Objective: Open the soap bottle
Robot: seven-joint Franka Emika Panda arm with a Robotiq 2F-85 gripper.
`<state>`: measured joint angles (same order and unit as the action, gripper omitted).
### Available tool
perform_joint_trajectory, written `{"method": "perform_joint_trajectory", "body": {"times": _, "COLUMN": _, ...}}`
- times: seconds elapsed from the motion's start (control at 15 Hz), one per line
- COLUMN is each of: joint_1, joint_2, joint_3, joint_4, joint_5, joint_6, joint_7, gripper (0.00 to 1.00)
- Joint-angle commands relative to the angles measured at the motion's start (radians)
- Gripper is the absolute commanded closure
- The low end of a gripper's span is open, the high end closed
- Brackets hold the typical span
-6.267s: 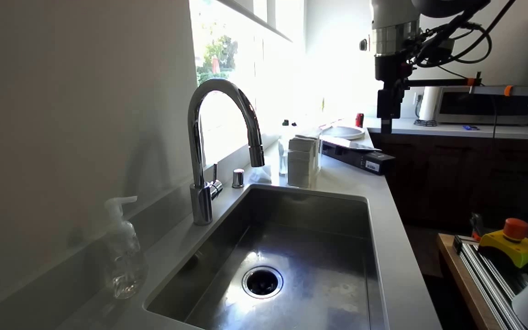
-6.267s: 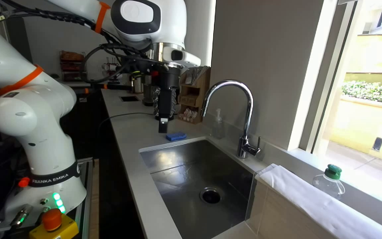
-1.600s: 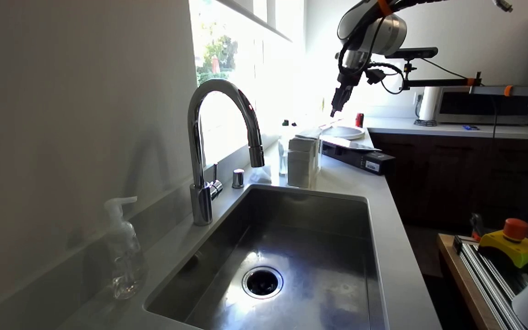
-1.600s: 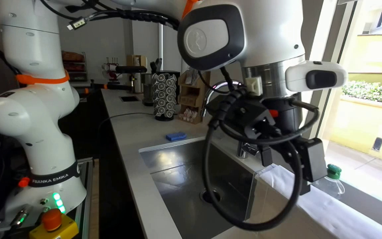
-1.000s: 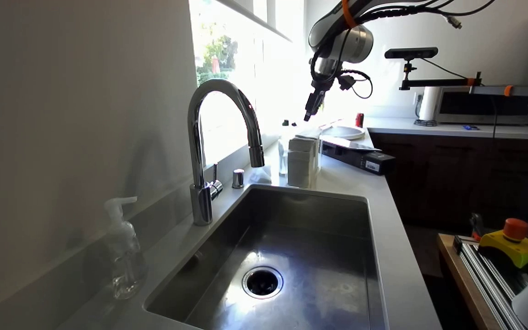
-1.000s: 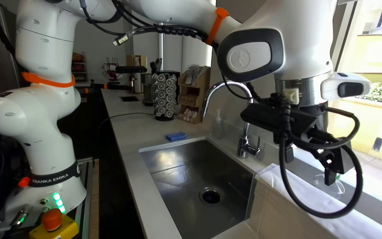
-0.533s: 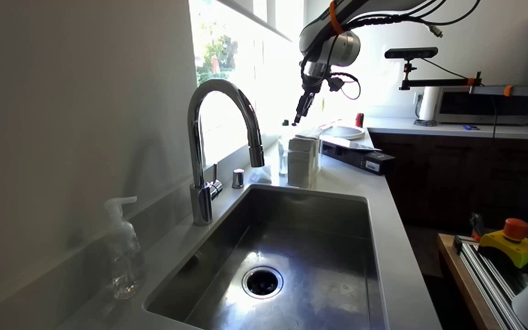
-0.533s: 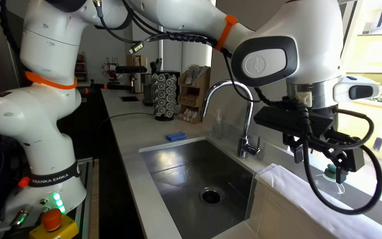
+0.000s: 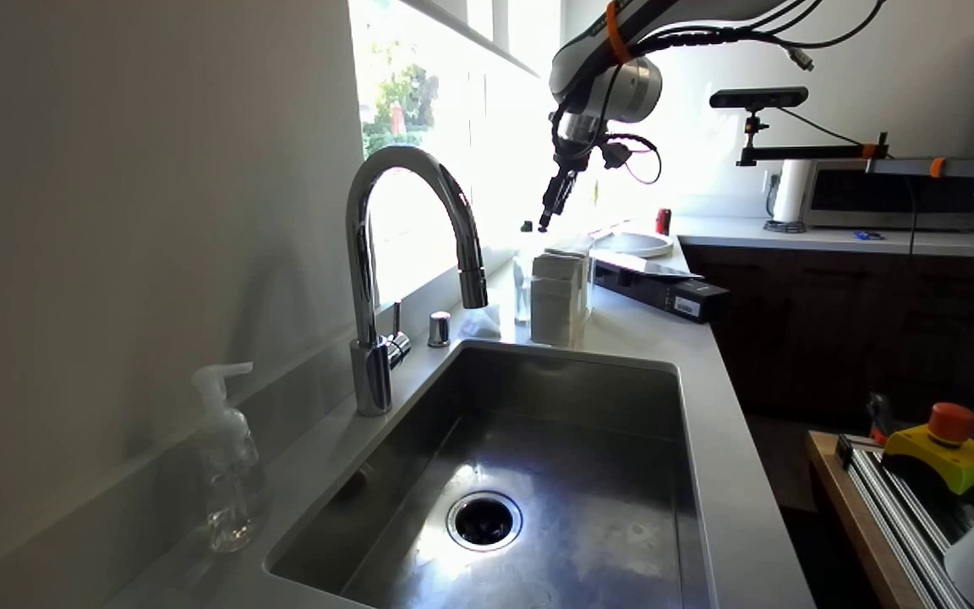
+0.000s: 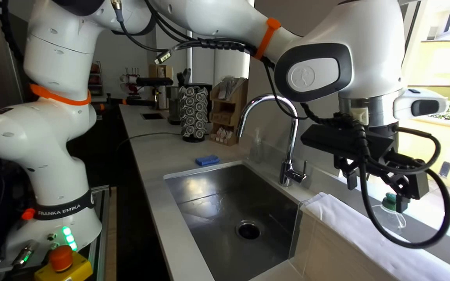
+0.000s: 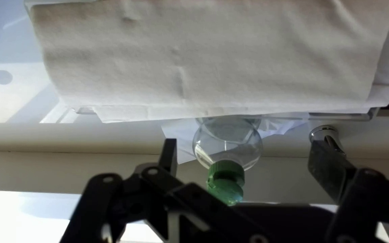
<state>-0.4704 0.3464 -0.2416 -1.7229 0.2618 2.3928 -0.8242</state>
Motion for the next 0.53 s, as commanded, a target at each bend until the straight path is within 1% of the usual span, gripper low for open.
{"method": "perform_joint_trajectory", "body": {"times": 0.0, "joint_1": -0.02, "joint_2": 0.037, "joint_3": 0.03, "joint_4": 0.045, "joint_5": 0.006, "joint_6": -0.004, "joint_7": -0.004, "gripper": 0.0}}
{"method": "perform_joint_trajectory", "body": {"times": 0.47, "joint_1": -0.032, "joint_2": 0.076, "joint_3": 0.051, "joint_4": 0.101, "joint_5": 0.002, "joint_6": -0.003, "joint_7": -0.003, "gripper": 0.0}}
